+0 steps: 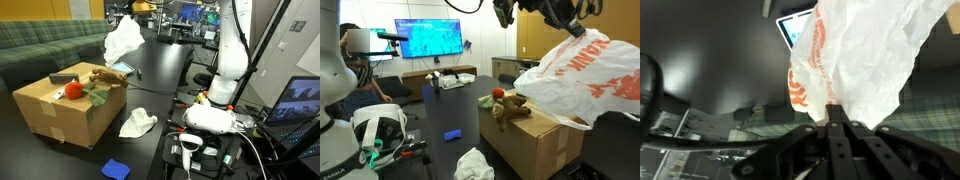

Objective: Swap the things on the box with the things on the table

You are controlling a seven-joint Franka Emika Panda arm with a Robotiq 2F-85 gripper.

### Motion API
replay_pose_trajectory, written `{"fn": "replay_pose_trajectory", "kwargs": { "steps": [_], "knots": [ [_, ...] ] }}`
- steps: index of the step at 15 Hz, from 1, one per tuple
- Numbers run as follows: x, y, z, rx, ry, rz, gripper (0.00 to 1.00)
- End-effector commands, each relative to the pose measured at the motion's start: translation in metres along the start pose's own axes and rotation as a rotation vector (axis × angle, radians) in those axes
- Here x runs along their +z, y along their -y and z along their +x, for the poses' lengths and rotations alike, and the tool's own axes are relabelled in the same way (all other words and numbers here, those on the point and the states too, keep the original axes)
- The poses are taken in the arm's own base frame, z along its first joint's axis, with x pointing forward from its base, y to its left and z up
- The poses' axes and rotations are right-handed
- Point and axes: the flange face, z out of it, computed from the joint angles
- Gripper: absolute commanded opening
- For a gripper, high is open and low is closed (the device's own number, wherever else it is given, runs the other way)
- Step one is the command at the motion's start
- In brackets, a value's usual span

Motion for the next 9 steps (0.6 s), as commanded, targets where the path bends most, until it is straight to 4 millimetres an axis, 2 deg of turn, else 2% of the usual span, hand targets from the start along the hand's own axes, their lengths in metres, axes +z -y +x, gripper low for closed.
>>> {"fn": "replay_pose_trajectory", "kwargs": {
  "steps": [1,3,5,9],
  "knots": [
    [0.001,-0.039,-0.013,0.173,0.039,-0.111,0.00],
    [0.008,-0.052,-0.030,0.240,0.090,-0.181,0.00],
    [0.013,-0.056,-0.054,0.241,0.145,-0.205,0.00],
    [0.035,-0.049,-0.116,0.229,0.279,-0.159,0.00]
  ]
}}
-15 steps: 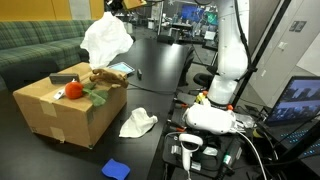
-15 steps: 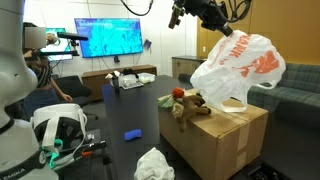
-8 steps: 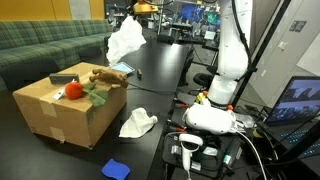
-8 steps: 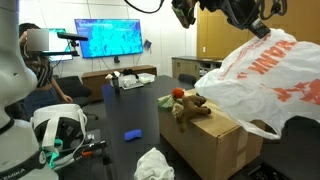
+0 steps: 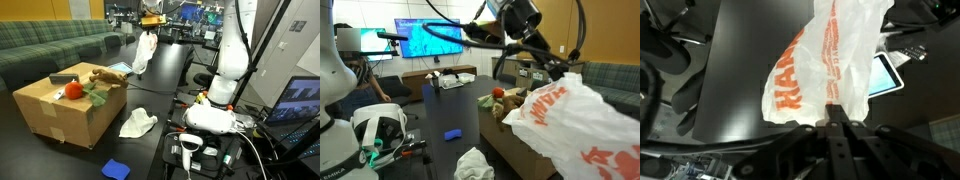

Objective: Swap the things on the box with the things on the table

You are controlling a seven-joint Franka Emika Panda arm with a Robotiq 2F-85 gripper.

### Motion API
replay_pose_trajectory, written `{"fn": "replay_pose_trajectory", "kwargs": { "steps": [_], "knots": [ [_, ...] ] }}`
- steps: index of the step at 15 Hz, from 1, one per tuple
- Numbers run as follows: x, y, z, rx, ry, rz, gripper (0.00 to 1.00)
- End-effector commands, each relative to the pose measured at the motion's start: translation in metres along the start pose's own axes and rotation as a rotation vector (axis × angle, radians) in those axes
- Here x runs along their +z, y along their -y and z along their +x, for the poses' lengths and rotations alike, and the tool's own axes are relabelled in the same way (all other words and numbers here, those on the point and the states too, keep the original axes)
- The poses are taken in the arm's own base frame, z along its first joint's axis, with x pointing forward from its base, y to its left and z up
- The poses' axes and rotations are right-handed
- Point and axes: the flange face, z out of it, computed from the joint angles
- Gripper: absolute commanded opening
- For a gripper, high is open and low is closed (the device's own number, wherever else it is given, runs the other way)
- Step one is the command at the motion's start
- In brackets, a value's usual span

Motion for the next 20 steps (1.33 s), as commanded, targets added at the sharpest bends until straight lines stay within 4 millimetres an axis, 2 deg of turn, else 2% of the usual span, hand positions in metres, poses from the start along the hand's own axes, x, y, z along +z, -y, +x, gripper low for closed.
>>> {"fn": "replay_pose_trajectory", "kwargs": {
  "steps": [1,3,4,7,9,13,17,18,20],
  "knots": [
    [0.016,-0.009,-0.056,-0.003,0.110,0.048,0.00],
    [0.038,-0.010,-0.088,-0.003,0.182,0.094,0.00],
    [0.051,-0.007,-0.110,-0.010,0.199,0.109,0.00],
    [0.087,-0.008,-0.150,0.000,0.258,0.171,0.00],
    [0.107,-0.012,-0.168,0.005,0.283,0.210,0.00],
    [0.141,-0.027,-0.189,0.018,0.320,0.252,0.00],
    [0.162,-0.044,-0.192,0.061,0.314,0.285,0.00],
    [0.166,-0.047,-0.191,0.075,0.308,0.292,0.26],
    [0.170,-0.053,-0.190,0.084,0.299,0.303,0.32]
  ]
}}
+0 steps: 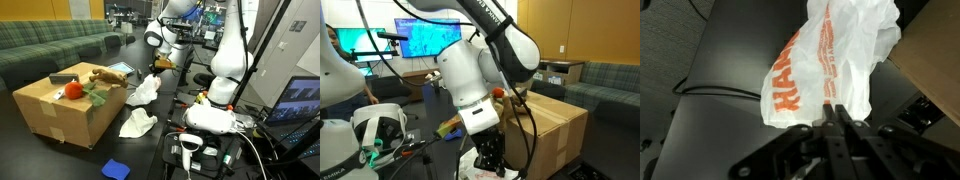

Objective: Swap the things on the box with the things on the table

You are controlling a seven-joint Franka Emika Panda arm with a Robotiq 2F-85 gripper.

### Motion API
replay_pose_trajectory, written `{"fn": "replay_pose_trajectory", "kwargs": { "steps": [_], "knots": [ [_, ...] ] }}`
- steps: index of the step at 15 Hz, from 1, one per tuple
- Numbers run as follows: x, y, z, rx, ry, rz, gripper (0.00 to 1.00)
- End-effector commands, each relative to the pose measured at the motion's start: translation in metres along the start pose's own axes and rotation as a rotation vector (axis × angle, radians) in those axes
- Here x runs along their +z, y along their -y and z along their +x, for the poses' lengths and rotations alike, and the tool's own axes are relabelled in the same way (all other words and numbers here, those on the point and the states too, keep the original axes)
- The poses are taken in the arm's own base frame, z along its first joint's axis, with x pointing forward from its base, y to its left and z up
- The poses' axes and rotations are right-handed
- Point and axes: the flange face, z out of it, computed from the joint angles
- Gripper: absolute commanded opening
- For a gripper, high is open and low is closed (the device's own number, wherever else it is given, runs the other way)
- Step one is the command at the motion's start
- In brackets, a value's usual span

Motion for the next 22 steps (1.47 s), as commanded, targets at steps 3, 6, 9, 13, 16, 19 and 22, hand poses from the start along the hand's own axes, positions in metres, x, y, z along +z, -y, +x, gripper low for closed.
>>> {"fn": "replay_pose_trajectory", "kwargs": {
  "steps": [3,6,9,13,16,19,22],
  "knots": [
    [-0.007,-0.017,0.006,-0.004,-0.048,0.032,0.57],
    [-0.013,-0.017,-0.002,-0.034,-0.058,0.052,0.79],
    [-0.016,0.002,-0.033,-0.161,-0.055,0.129,0.99],
    [-0.004,0.049,-0.100,-0.320,0.036,0.253,1.00],
    [-0.006,0.080,-0.141,-0.390,0.106,0.308,1.00],
    [-0.008,0.099,-0.171,-0.450,0.175,0.335,1.00],
    [-0.011,0.108,-0.188,-0.523,0.227,0.294,1.00]
  ]
}}
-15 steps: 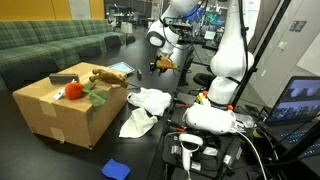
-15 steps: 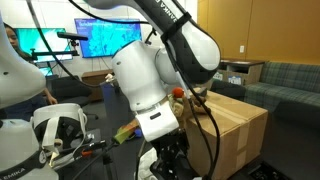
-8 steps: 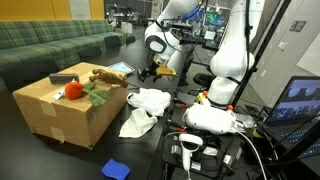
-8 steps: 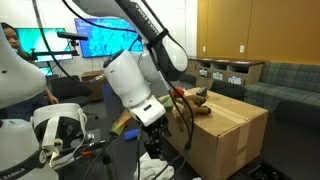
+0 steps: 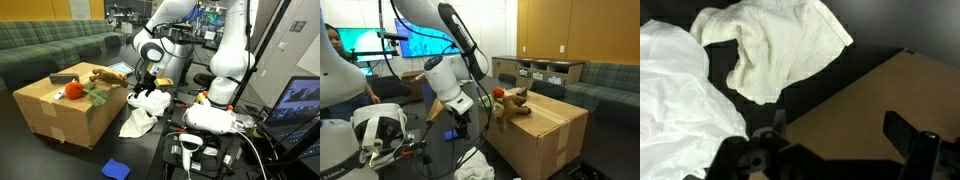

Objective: Swap the things on the box with the things on the table

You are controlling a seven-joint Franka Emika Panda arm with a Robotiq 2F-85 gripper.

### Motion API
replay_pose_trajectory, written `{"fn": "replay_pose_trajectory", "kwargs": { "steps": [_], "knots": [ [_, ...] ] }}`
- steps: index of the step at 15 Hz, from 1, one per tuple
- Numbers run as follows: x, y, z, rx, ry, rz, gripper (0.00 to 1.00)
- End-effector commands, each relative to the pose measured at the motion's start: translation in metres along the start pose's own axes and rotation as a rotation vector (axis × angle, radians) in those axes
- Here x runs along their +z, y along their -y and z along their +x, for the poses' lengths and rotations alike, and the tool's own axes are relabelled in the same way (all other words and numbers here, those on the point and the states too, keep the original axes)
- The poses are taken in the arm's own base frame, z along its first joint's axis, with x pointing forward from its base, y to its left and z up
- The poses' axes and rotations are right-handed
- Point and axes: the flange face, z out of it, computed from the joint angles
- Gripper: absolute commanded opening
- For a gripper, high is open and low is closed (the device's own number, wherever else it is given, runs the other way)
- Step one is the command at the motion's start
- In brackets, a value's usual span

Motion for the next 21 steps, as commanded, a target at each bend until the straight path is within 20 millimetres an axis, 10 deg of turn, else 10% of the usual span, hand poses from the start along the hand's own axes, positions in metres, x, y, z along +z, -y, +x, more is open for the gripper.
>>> {"fn": "replay_pose_trajectory", "kwargs": {
  "steps": [1,21],
  "knots": [
    [0.002,0.011,-0.005,-0.064,0.088,-0.075,1.00],
    [0.088,0.036,-0.034,-0.541,0.273,-0.176,1.00]
  ]
}}
